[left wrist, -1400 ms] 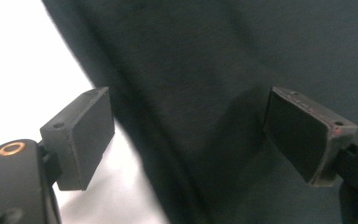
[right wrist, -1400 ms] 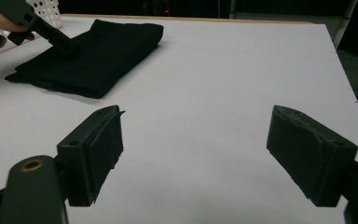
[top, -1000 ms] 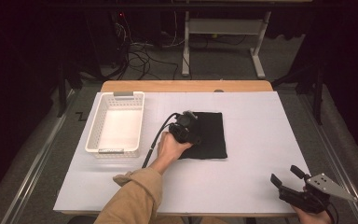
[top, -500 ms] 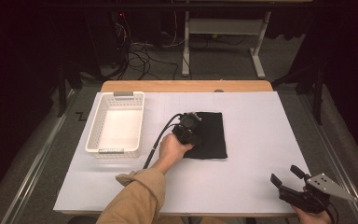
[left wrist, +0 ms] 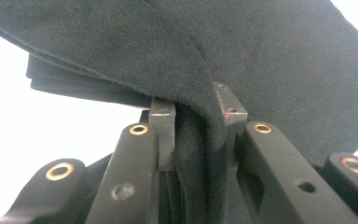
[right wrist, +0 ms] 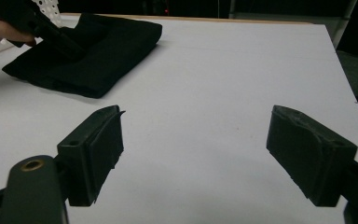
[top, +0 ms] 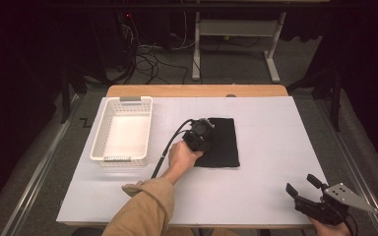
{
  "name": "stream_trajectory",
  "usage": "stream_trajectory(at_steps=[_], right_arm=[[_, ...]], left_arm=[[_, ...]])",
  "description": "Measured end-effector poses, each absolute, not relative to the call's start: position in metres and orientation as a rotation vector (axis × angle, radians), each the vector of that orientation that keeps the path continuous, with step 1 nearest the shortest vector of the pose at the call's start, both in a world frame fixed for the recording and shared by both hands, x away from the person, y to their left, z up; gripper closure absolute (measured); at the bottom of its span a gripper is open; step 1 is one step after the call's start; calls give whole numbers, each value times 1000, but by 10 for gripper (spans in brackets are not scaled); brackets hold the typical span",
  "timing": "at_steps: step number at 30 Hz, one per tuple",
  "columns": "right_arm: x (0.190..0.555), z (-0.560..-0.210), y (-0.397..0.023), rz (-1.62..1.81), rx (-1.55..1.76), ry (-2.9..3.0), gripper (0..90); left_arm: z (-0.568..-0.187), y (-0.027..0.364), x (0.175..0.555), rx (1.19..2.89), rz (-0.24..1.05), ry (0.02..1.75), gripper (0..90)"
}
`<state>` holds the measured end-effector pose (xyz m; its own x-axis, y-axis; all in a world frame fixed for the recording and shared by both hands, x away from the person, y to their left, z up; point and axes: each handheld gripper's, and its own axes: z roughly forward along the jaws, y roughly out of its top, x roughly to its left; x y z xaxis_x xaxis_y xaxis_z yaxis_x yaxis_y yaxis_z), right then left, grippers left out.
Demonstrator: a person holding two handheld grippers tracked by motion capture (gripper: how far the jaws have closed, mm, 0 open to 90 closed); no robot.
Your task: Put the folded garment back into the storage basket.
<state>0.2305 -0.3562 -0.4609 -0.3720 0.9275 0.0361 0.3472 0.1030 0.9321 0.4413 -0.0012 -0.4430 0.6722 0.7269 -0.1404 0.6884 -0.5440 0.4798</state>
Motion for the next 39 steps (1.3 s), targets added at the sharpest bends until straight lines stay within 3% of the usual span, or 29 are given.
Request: stream_trajectory(at_steps=[39], right_arm=[[231, -461, -357, 1256, 1246, 1788, 193]], left_arm=[[-387, 33, 414, 2264, 105, 928, 729]])
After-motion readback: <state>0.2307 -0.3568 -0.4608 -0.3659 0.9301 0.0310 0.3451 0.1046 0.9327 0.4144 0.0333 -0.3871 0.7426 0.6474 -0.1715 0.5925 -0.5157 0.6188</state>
